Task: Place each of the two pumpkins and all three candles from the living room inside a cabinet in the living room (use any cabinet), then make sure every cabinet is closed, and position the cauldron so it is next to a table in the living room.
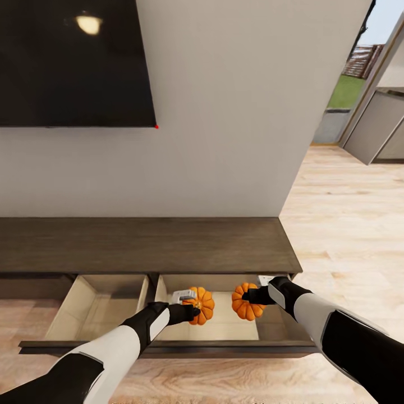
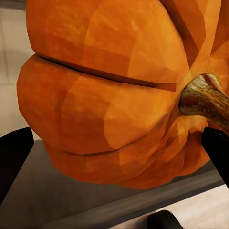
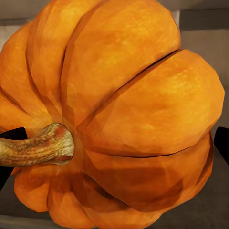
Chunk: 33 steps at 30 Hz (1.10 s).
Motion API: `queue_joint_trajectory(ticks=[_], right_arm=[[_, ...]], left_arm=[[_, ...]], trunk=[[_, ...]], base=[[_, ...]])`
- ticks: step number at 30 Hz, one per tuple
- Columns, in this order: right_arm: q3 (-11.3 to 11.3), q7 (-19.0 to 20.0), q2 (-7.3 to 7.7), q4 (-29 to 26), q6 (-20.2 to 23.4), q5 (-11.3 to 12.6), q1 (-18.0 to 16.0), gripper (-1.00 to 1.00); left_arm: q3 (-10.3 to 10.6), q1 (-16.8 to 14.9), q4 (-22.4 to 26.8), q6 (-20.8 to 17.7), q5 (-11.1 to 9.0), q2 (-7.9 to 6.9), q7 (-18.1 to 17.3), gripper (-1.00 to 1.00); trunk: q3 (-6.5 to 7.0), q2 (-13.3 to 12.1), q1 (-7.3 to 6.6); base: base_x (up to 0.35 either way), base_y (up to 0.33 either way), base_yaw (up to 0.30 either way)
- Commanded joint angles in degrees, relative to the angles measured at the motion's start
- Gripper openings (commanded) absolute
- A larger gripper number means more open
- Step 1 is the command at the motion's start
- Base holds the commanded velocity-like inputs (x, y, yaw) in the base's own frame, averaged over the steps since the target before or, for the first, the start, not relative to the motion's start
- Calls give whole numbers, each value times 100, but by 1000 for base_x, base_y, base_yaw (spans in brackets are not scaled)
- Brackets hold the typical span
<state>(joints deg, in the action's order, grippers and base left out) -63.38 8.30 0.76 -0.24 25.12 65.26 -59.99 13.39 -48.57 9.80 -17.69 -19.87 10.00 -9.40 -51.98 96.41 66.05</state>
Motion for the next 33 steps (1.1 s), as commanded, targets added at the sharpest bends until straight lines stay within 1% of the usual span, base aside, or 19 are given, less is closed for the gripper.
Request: queue_joint_trajectory(ticks=[1,19,21,25,26,29,33], right_arm=[[-43,23,3,-3,19,27,-4,-100],[-43,15,9,5,19,30,-4,-100],[-43,14,10,4,19,30,-4,-100],[-42,14,11,6,19,31,-4,-100],[-42,14,11,6,19,29,-4,-100],[-43,15,7,6,19,26,-4,-100],[-43,14,3,3,19,26,-4,-100]], left_arm=[[14,-3,4,-24,-34,0,0,-100],[22,-3,50,-64,-34,0,6,-100],[23,-3,103,-194,-34,0,25,-100],[20,-3,485,-733,-34,0,417,-100],[21,-3,553,-809,-34,0,463,-100],[22,-3,685,-932,-34,0,524,-100],[23,-3,810,-995,-34,0,549,-100]], trunk=[[-13,2,-1],[-180,2,-1],[-198,2,-1],[-235,2,-1],[-245,2,-1],[-272,2,-1],[-309,2,-1]], base=[[0,0,0],[0,0,0],[0,0,0],[0,0,0],[0,0,0],[0,0,0],[0,0,0]])
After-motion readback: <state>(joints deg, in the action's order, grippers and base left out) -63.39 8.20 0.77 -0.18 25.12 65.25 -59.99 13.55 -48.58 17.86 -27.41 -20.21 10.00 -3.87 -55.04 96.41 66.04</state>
